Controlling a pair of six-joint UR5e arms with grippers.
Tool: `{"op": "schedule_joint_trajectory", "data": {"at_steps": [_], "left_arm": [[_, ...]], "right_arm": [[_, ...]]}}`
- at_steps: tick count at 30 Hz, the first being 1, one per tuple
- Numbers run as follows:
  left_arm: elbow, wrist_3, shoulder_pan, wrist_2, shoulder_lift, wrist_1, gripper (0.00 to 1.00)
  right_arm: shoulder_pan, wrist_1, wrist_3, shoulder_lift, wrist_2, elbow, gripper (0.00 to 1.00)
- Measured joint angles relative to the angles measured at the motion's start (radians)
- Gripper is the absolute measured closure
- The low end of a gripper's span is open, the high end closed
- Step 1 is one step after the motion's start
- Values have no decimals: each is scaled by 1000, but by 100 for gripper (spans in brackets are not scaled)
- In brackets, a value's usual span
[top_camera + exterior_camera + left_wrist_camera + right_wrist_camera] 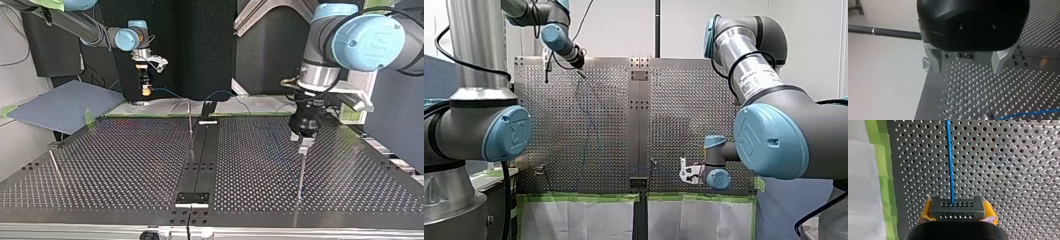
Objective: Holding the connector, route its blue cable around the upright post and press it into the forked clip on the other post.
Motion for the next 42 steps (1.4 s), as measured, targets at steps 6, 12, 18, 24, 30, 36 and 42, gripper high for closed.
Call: {"op": "schedule_joint_trajectory", "data": {"at_steps": [6,12,18,24,30,36,42], "left_arm": [[-31,44,-32,-35,-3,44,0],[-68,89,-58,-79,-26,90,0],[-78,141,-80,-131,-68,141,0],[-79,193,-104,-182,-77,192,0],[-81,240,-123,-208,-82,240,0],[-85,287,-160,-226,-115,287,0],[-85,340,-212,-275,-167,341,0]], "right_arm": [[-3,17,7,0,2,-1,100],[-5,41,14,0,3,-6,100],[-4,46,27,0,3,-6,100],[-2,46,37,0,-1,-12,100],[0,48,41,0,-2,-16,100],[1,47,43,0,-2,-17,100],[1,48,44,0,-2,-17,100]]}}
